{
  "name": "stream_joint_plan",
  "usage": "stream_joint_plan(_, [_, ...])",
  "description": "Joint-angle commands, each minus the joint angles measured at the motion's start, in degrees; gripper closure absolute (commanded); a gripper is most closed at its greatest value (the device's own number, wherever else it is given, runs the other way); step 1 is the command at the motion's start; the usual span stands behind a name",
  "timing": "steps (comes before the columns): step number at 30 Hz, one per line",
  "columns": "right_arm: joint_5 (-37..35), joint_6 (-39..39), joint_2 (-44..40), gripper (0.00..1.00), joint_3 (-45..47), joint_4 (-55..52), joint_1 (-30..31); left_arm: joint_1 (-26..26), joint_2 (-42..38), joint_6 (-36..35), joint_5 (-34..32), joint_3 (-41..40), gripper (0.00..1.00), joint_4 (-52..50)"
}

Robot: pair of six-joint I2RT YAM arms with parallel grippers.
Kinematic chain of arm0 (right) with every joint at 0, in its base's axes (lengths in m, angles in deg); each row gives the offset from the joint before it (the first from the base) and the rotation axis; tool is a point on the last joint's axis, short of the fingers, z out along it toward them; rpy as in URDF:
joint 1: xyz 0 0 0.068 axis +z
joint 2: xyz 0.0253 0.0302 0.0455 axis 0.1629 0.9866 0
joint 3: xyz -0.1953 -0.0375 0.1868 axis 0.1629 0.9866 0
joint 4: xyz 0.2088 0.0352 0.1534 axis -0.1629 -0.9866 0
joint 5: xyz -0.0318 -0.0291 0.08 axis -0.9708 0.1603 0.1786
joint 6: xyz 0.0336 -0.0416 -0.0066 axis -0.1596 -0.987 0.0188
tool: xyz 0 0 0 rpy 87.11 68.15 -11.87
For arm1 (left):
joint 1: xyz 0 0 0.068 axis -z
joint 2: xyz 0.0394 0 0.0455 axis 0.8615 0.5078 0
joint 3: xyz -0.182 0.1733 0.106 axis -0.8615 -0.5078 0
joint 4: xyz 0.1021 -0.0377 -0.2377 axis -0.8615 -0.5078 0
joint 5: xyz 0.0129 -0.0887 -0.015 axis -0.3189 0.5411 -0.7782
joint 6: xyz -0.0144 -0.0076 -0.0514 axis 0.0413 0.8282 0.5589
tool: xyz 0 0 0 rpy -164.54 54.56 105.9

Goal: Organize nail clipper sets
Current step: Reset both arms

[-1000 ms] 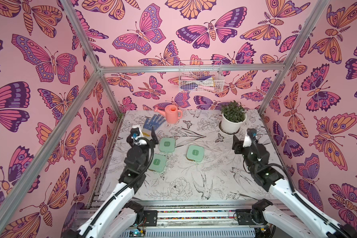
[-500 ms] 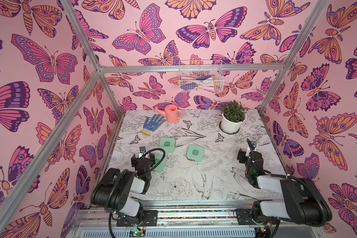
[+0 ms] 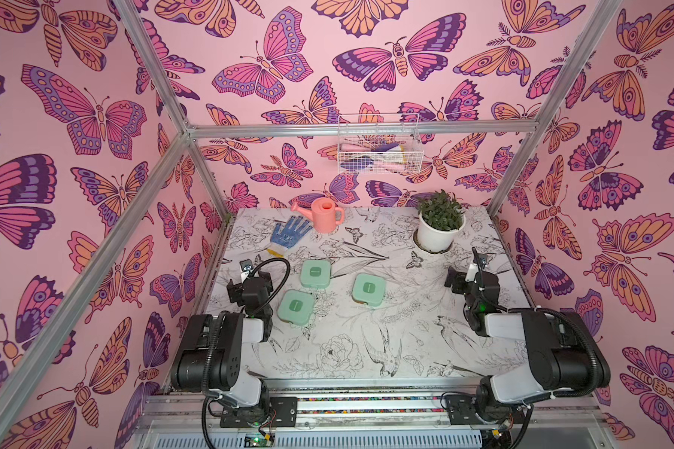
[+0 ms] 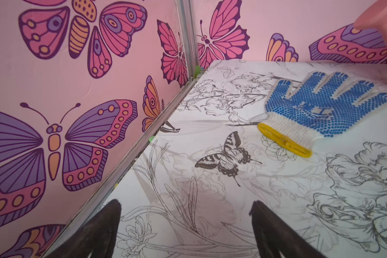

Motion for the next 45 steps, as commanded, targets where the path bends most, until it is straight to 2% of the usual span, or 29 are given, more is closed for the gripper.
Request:
stream_joint_plan(1, [1.2, -0.7, -0.5, 0.01, -0.2, -1.1, 0.0, 0.3, 0.5, -0.2, -0.3, -0.3, 0.08, -0.6])
stream_joint_plan(8, [1.2, -0.7, -0.5, 0.01, -0.2, -1.3, 0.0, 0.2, 0.6, -0.2, -0.3, 0.6, 0.08, -2.5])
stream_joint_plan(10, [1.2, -0.7, -0.5, 0.01, -0.2, -1.2, 0.0, -1.5, 0.4, -0.2, -0.3, 0.5, 0.08, -2.7])
stream_joint_plan(11, [1.2, -0.7, -0.5, 0.01, -0.2, -1.2, 0.0, -2.1, 0.5, -0.2, -0.3, 0.3, 0.01, -2.1])
stream_joint_plan(12, [1.2, -0.7, -0.5, 0.01, -0.2, -1.3, 0.0, -2.2, 0.6, -0.2, -0.3, 0.3, 0.01, -2.0])
stream_joint_plan(13, [1.1, -0.8, -0.5, 0.01, -0.2, -1.2, 0.0, -2.2, 0.4, -0.2, 14.2, 0.3, 0.02, -2.2])
stream_joint_plan(14, [1.2, -0.7, -0.6, 0.01, -0.2, -1.2, 0.0, -2.2, 0.4, 0.6, 34.2, 0.3, 0.01, -2.1])
stream_joint_plan(40, [1.0, -0.9, -0.9, 0.01, 0.2, -0.4, 0.1, -2.3, 0.4, 1.2, 35.0, 0.1, 0.01, -1.7])
stream_joint_plan(42, [2.7, -2.3, -4.7, 0.01, 2.2, 1.8, 0.4, -2.4, 0.4, 1.2, 35.0, 0.1, 0.01, -1.6])
stream_joint_plan(44, [-0.8, -2.3, -12.0, 0.01, 2.3, -6.5, 1.5, -2.4, 0.4, 1.2, 35.0, 0.1, 0.01, -1.6])
stream_joint_plan(45, [-3.7, -0.9, -12.5, 0.01, 2.1, -7.4, 1.5, -2.3, 0.4, 1.2, 34.9, 0.1, 0.01, -1.7])
